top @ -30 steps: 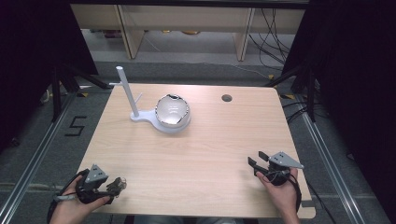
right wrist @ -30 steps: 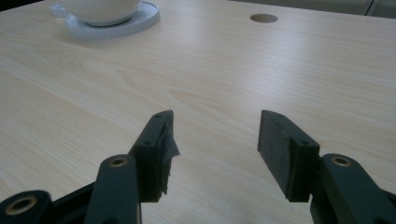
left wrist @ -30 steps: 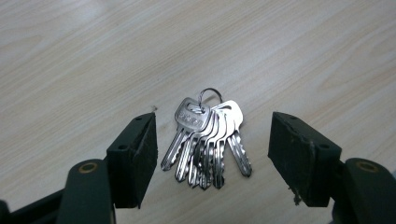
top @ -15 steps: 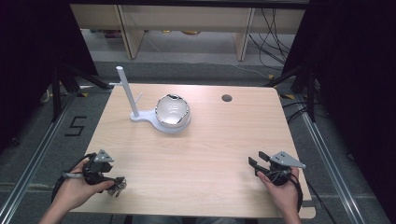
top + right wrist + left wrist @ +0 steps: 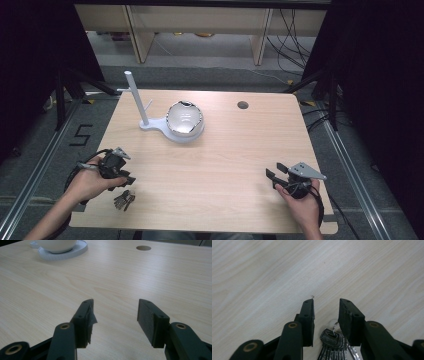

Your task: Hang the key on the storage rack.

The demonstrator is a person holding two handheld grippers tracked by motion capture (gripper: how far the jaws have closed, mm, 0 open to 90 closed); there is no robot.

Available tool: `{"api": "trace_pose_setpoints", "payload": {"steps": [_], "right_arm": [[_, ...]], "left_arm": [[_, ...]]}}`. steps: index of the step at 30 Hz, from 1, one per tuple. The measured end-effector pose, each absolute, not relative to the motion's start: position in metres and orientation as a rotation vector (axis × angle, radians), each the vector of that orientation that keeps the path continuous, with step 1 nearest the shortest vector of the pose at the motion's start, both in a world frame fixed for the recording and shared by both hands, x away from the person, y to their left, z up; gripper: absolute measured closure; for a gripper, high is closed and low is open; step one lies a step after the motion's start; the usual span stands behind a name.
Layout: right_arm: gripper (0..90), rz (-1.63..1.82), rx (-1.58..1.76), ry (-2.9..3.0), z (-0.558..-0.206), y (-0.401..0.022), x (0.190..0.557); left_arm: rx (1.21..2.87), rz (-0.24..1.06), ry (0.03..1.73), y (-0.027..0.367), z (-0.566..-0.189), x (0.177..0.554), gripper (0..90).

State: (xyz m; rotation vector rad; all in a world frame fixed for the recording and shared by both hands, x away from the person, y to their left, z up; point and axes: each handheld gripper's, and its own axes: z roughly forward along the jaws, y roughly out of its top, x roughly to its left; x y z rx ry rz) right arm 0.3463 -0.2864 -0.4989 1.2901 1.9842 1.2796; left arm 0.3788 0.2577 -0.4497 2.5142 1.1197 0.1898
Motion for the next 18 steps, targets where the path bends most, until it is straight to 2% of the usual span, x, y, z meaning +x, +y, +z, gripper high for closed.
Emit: {"api": "trace_pose_setpoints", "payload": {"steps": [7, 12, 18], "right_arm": [[47.9, 1.273, 1.231, 2.005, -0.5, -0.287, 0.349], [47.6, 1.285, 1.22, 2.004, -0.502, -0.285, 0.351], [47.3, 1.26, 1.268, 2.006, -0.5, -0.285, 0.348]], "left_arm": [[2.606, 0.104, 1.087, 0.251, -0.455, 0.382, 73.0], [2.696, 0.004, 1.022, 0.245, -0.455, 0.394, 74.1], [2.786, -0.092, 1.068, 0.235, -0.462, 0.4, 72.7]]}}
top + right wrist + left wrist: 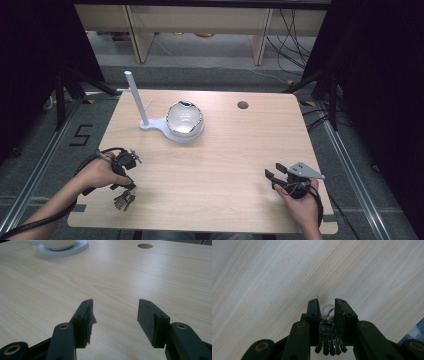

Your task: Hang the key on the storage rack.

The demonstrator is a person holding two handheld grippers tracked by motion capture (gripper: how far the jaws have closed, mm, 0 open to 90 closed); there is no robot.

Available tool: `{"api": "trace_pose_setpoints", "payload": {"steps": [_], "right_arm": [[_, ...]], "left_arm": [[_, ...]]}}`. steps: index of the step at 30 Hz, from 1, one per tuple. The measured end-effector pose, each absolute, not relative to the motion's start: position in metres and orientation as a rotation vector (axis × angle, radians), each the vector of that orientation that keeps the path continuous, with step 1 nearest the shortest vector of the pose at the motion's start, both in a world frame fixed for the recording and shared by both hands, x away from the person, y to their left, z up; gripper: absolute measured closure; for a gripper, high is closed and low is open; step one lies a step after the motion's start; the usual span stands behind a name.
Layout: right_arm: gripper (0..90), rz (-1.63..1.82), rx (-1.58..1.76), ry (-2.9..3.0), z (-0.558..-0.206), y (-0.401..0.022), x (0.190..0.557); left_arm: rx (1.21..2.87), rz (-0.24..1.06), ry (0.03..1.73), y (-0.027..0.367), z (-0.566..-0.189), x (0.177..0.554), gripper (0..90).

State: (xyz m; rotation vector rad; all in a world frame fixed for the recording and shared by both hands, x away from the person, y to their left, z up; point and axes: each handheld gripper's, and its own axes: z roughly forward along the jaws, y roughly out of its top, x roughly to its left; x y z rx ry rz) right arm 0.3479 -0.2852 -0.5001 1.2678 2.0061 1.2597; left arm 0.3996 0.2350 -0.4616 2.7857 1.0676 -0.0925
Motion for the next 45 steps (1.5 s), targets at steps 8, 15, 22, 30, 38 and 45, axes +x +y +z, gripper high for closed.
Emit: {"api": "trace_pose_setpoints", "payload": {"steps": [8, 15, 22, 30, 38, 45], "right_arm": [[47.0, 1.275, 1.225, 2.013, -0.502, -0.286, 0.351], [46.8, 1.249, 1.228, 2.02, -0.501, -0.287, 0.35], [46.7, 1.242, 1.231, 2.03, -0.501, -0.286, 0.35], [46.6, 1.242, 1.231, 2.03, -0.501, -0.287, 0.35], [46.0, 1.262, 1.219, 2.012, -0.502, -0.287, 0.351], [45.7, 1.26, 1.217, 2.01, -0.502, -0.287, 0.351]], "left_arm": [[2.839, -0.155, 1.038, 0.225, -0.464, 0.402, 71.3], [2.891, -0.157, 1.001, 0.224, -0.468, 0.405, 71.8], [2.91, -0.18, 1.0, 0.222, -0.472, 0.405, 73.1], [2.929, -0.187, 0.987, 0.221, -0.475, 0.406, 74.3], [2.933, -0.186, 0.974, 0.223, -0.478, 0.404, 78.7], [2.954, -0.152, 0.9, 0.224, -0.474, 0.405, 86.5]]}}
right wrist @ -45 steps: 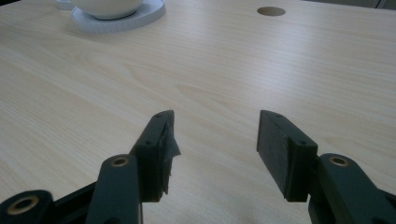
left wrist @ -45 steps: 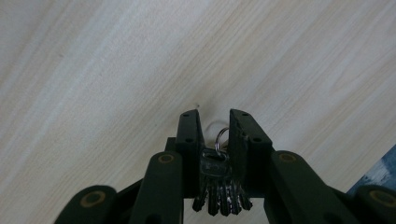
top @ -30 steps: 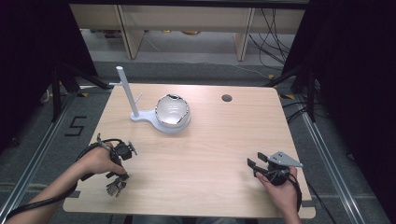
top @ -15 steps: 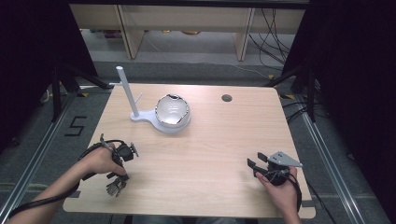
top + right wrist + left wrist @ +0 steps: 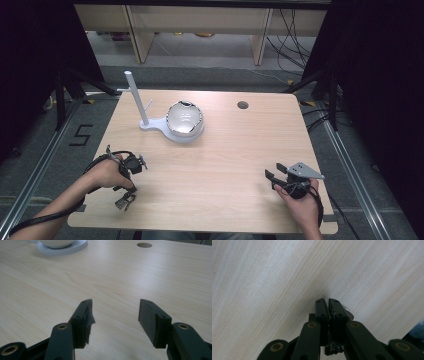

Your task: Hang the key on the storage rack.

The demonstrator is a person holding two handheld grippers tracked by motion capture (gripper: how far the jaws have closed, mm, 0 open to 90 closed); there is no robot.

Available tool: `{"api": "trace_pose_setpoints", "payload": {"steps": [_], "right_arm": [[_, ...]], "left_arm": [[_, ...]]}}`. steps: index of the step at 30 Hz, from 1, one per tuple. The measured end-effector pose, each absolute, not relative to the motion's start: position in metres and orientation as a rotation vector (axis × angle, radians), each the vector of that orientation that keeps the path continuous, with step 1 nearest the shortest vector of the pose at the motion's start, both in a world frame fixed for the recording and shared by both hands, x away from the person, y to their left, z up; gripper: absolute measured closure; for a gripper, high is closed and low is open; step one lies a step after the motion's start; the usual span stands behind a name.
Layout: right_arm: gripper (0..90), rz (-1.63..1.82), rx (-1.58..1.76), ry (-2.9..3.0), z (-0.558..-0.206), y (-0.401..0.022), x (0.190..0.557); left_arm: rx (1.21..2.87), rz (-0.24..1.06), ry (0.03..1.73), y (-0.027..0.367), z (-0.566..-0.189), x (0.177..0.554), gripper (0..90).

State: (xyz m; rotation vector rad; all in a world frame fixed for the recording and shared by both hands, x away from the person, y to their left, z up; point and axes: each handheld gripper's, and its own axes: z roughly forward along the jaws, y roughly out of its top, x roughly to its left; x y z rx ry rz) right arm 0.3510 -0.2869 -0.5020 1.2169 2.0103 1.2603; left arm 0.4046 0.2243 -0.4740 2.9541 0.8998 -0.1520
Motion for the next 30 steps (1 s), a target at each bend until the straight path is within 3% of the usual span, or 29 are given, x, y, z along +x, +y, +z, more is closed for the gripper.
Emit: {"api": "trace_pose_setpoints", "payload": {"steps": [14, 21, 30], "right_arm": [[45.2, 1.236, 1.225, 2.019, -0.5011, -0.2869, 0.3505], [45.2, 1.233, 1.226, 2.024, -0.5009, -0.2866, 0.3505], [45.1, 1.257, 1.251, 2.012, -0.5028, -0.284, 0.3502]], "left_arm": [[2.948, -0.145, 0.876, 0.229, -0.4724, 0.3949, 88.6], [2.941, -0.156, 0.945, 0.2293, -0.4779, 0.3949, 83.1], [2.957, -0.138, 0.893, 0.2296, -0.4778, 0.3958, 88.6]]}}
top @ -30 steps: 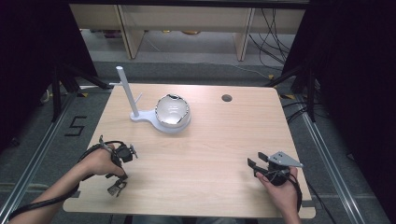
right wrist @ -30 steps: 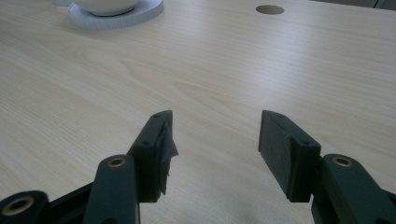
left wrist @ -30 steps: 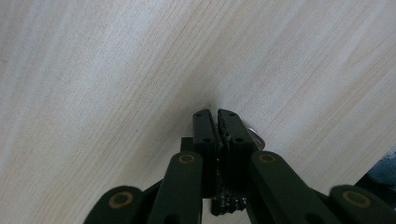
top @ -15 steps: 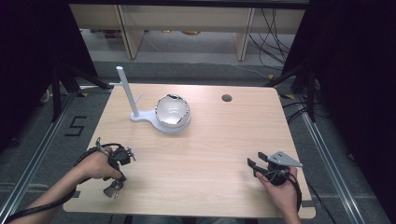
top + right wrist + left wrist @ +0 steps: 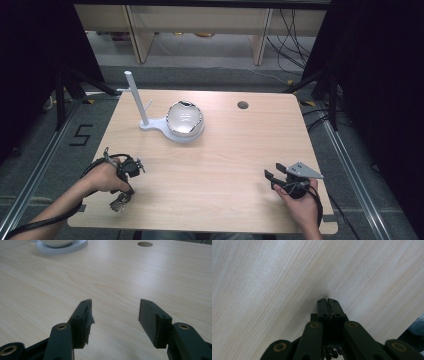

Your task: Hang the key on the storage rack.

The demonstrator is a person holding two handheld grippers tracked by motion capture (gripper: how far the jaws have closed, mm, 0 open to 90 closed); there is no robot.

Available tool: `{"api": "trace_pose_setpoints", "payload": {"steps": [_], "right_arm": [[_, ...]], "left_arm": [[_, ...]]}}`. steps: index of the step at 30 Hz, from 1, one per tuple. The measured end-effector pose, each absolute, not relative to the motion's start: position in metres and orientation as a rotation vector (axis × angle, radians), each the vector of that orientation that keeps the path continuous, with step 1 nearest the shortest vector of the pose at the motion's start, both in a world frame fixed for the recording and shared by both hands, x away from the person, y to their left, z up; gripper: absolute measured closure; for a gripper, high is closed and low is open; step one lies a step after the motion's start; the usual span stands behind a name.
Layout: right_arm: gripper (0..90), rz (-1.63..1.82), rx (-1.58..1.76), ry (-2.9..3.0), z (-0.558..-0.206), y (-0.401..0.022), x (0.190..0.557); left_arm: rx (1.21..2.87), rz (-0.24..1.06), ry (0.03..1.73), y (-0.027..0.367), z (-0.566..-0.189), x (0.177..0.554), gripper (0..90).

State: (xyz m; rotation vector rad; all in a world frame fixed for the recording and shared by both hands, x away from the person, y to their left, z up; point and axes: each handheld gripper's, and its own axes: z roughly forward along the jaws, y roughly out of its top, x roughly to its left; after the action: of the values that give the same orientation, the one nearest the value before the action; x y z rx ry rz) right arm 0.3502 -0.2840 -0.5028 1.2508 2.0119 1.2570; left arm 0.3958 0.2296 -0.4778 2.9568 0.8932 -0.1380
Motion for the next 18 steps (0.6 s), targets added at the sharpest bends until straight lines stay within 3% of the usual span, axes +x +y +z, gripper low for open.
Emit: {"api": "trace_pose_setpoints", "payload": {"steps": [8, 18], "right_arm": [[45.1, 1.237, 1.267, 2.019, -0.502, -0.284, 0.349], [45.0, 1.238, 1.258, 2.024, -0.502, -0.283, 0.35]], "left_arm": [[2.889, -0.05, 0.862, 0.231, -0.467, 0.392, 88.9], [2.647, 0.157, 1.081, 0.25, -0.425, 0.4, 89.0]]}}
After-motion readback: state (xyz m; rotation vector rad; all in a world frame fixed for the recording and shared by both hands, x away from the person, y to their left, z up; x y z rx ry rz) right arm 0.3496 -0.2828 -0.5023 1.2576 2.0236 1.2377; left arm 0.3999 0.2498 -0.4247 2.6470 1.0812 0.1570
